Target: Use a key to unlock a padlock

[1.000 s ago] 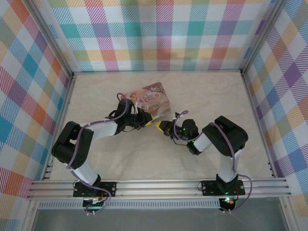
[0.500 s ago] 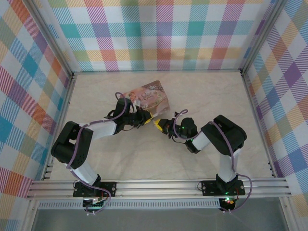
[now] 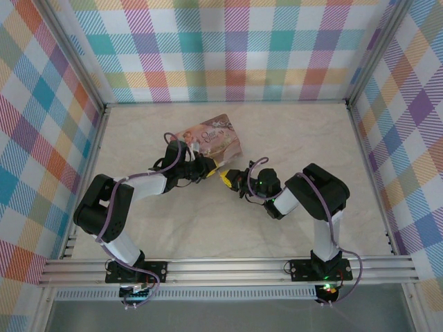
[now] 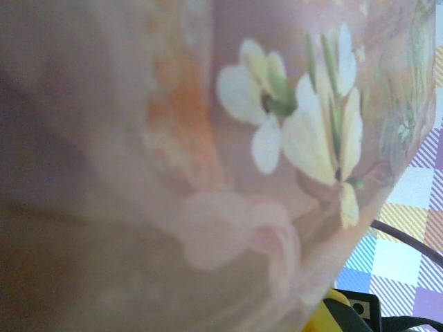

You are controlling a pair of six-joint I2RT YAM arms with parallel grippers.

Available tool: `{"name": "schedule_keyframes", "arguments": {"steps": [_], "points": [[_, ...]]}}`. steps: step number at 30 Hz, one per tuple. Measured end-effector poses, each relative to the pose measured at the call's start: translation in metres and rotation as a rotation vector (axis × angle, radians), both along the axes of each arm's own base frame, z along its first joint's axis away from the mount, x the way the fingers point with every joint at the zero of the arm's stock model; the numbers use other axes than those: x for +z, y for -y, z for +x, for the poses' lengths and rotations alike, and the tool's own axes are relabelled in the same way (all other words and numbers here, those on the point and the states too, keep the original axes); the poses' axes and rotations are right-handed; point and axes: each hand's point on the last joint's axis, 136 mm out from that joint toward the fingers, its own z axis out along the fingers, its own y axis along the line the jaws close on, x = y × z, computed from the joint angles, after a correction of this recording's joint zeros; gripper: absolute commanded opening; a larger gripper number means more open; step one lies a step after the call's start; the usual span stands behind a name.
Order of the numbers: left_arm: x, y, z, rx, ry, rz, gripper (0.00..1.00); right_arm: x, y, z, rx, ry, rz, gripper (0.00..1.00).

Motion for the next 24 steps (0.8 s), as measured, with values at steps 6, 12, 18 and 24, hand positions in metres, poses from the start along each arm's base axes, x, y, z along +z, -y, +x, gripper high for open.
{"name": "schedule_keyframes", "arguments": {"steps": [6,12,18,24], "points": [[0.0,-0.001,0.002,0.007,0.007,0.001,0.0,-0.002,-0.001,0.003,-0.013,-0.055,0.032,0.0],[0.0,-0.004,0.004,0.023,0.01,0.004,0.0,-0.005,-0.004,0.008,-0.014,-0.105,0.059,0.0],[0.002,-0.005,0.008,0.034,0.023,0.003,0.0,-0.003,-0.005,0.012,-0.019,-0.129,0.086,0.0],[0.005,-0.008,0.014,0.054,0.045,-0.002,0.0,0.001,-0.009,0.019,0.001,-0.133,0.101,0.0]]}}
